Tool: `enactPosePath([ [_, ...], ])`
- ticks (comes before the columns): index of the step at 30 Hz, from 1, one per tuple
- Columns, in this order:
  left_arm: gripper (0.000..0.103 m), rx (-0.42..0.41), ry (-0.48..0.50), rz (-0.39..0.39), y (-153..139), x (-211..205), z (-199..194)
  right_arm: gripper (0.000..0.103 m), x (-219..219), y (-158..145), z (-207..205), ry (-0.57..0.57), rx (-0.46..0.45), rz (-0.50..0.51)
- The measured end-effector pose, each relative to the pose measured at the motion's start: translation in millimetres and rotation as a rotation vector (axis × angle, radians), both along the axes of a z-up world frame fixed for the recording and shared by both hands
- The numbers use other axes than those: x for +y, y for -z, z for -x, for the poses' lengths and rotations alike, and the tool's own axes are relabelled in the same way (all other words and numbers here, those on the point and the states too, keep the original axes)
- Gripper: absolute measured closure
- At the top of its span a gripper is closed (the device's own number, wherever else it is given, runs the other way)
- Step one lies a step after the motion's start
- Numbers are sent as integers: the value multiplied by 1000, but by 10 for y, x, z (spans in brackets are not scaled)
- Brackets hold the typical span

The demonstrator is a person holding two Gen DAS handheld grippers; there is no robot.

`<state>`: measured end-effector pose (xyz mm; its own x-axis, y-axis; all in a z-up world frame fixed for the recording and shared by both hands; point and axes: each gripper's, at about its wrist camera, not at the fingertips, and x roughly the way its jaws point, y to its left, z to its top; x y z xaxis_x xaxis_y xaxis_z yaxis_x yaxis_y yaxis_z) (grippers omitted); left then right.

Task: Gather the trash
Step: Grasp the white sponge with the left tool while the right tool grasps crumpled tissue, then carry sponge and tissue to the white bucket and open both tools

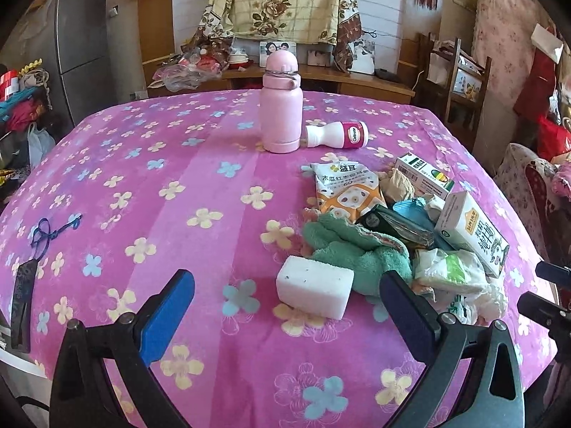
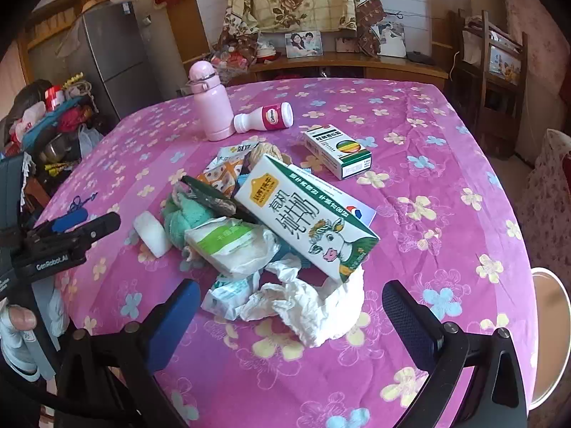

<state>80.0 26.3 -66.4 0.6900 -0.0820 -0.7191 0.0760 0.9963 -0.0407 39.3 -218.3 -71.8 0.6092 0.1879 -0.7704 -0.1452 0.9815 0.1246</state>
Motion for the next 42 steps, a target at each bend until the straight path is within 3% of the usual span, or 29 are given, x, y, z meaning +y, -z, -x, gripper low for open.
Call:
enactPosePath([
  [12,0,2,75,5,12,127,45,0,52,92,147,12,32,21],
  [15,0,39,121,-10,74,159,70,0,34,166,210,12,27,40],
  [28,0,107,151,13,306,-134,-280,2,-192,335,150,40,28,-54],
  [29,0,113,153,1,337,-164,-310,4,-196,358,120,37,29,-52],
  [31,4,123,153,-4,390,-199,-366,26,-194,411,43,24,47,-67],
  [32,9,131,154,3,413,-207,-397,31,-194,442,12,17,56,-75],
  [34,32,160,163,19,463,-220,-452,37,-199,533,-71,12,83,-85],
  [35,37,169,172,36,475,-221,-460,38,-203,567,-89,13,88,-86],
  [37,47,163,172,29,462,-236,-433,62,-213,599,-94,20,73,-62],
  [40,54,152,174,16,416,-230,-350,78,-295,583,-28,8,73,-130],
  [42,55,151,171,25,369,-191,-275,79,-328,540,72,-9,68,-138],
])
